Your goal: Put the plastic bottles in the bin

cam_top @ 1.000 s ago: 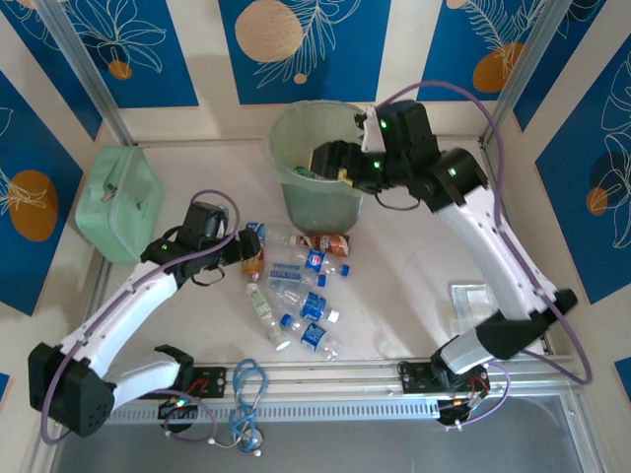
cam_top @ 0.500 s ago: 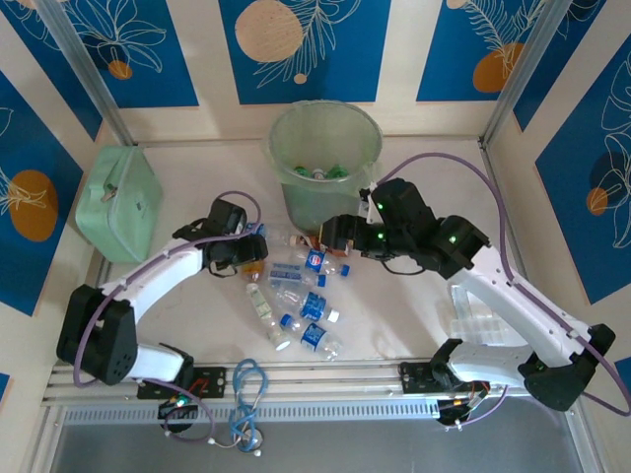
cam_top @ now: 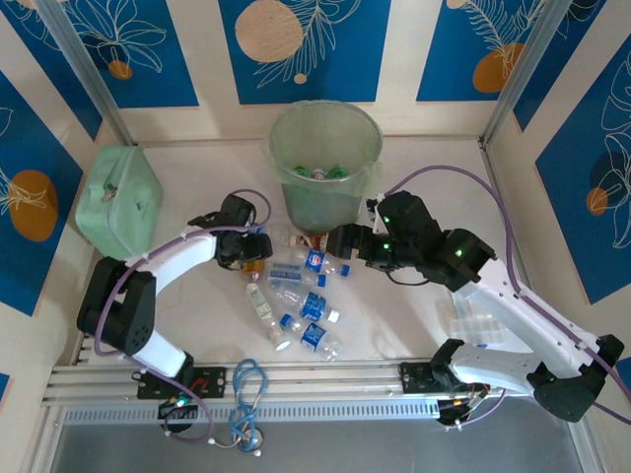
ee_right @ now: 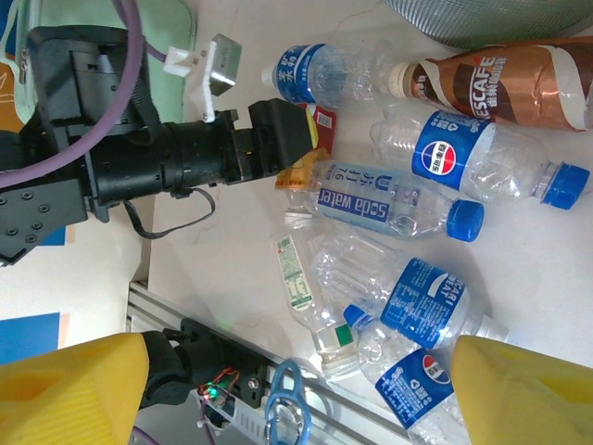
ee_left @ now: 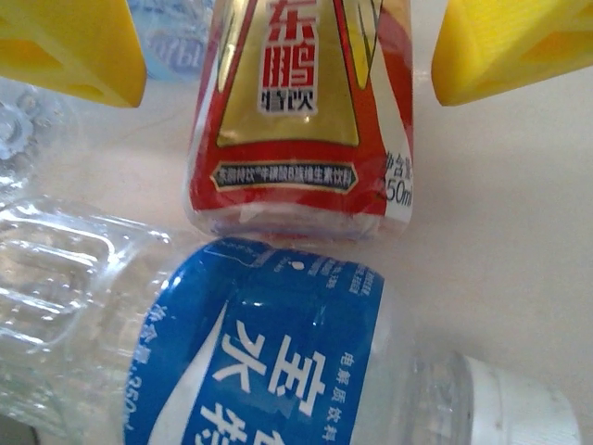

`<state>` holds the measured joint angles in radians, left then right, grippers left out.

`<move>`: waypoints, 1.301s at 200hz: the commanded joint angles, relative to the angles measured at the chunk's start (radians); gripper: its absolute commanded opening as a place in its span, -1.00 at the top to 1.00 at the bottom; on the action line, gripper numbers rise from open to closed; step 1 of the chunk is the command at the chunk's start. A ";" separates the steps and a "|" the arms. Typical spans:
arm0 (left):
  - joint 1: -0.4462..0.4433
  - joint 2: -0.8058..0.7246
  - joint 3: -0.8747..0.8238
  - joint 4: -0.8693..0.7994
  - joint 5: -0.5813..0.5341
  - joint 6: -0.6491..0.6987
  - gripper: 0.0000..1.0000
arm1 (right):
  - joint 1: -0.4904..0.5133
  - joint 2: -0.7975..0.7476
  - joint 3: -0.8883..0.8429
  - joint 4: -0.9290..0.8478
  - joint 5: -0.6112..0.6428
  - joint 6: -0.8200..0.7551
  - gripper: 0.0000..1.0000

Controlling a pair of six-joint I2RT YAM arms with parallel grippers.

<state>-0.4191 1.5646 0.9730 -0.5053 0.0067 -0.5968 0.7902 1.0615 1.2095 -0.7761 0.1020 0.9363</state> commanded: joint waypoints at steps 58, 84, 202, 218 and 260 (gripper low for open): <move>0.047 0.074 0.033 -0.021 -0.037 0.026 -0.41 | 0.019 0.011 0.000 0.020 -0.005 0.005 -0.71; 0.061 0.078 0.015 -0.014 -0.035 0.026 -0.38 | 0.027 0.026 0.009 0.025 -0.005 0.001 -0.71; 0.075 -0.034 0.005 -0.059 -0.046 0.027 -0.01 | 0.042 0.018 0.045 0.010 0.009 -0.004 -0.68; 0.077 -0.097 0.020 -0.088 -0.054 0.024 -0.02 | 0.047 0.023 0.050 0.026 0.003 -0.004 -0.68; 0.090 -0.307 0.066 -0.076 0.038 -0.062 -0.07 | 0.063 0.040 0.055 0.103 -0.047 0.012 -0.68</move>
<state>-0.3504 1.3758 0.9939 -0.5808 -0.0216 -0.6010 0.8433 1.0977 1.2423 -0.7410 0.0982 0.9360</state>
